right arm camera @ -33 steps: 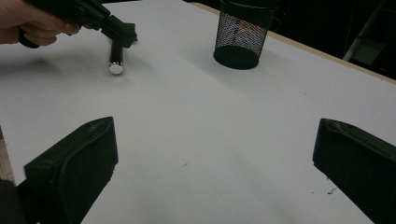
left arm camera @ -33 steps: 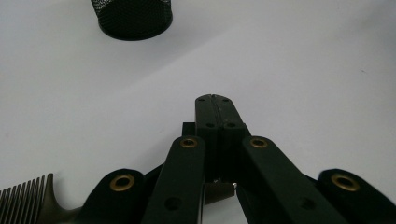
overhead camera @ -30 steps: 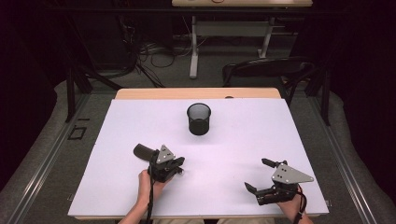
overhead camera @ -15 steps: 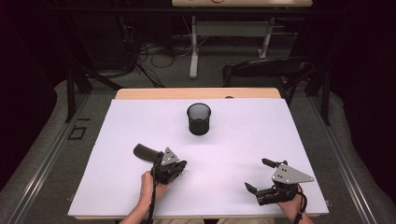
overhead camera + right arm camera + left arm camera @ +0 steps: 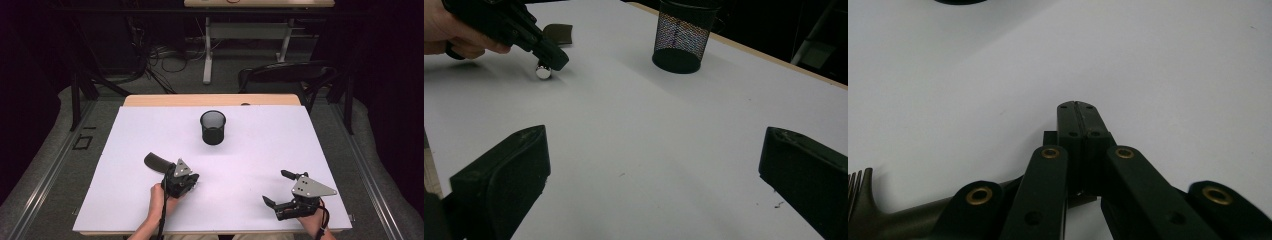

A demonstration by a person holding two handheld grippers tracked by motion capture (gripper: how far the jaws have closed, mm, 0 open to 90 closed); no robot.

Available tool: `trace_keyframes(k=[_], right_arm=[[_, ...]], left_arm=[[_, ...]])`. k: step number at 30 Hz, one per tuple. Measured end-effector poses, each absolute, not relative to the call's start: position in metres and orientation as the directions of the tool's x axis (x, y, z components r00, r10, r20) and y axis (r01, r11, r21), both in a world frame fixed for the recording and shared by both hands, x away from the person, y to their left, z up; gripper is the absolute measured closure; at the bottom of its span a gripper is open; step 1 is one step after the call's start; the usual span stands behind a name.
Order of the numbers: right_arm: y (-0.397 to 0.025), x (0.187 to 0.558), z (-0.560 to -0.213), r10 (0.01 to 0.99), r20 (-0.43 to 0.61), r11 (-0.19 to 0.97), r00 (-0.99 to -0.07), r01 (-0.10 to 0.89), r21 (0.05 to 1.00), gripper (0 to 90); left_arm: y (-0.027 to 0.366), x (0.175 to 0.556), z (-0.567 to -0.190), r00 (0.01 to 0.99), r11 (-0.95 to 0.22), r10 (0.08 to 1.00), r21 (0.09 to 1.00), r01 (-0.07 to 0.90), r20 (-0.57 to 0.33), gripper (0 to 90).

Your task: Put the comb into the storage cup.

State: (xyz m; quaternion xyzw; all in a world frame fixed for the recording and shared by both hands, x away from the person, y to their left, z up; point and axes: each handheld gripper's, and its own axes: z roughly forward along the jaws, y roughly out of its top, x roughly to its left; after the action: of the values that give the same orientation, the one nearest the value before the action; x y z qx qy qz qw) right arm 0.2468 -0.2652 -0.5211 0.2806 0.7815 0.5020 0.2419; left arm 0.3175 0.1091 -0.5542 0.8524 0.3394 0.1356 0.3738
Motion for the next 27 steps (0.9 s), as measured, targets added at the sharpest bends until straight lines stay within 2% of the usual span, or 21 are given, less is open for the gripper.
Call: trace_keyframes(k=[27], right_arm=[[-0.266, 0.245, -0.520, 0.683, -0.096, 0.336, -0.724, 0.194, 0.922, 0.0]], left_arm=[[0.125, 0.312, -0.548, 0.740, -0.548, 0.672, 0.671, 0.500, -0.002, 90.0]])
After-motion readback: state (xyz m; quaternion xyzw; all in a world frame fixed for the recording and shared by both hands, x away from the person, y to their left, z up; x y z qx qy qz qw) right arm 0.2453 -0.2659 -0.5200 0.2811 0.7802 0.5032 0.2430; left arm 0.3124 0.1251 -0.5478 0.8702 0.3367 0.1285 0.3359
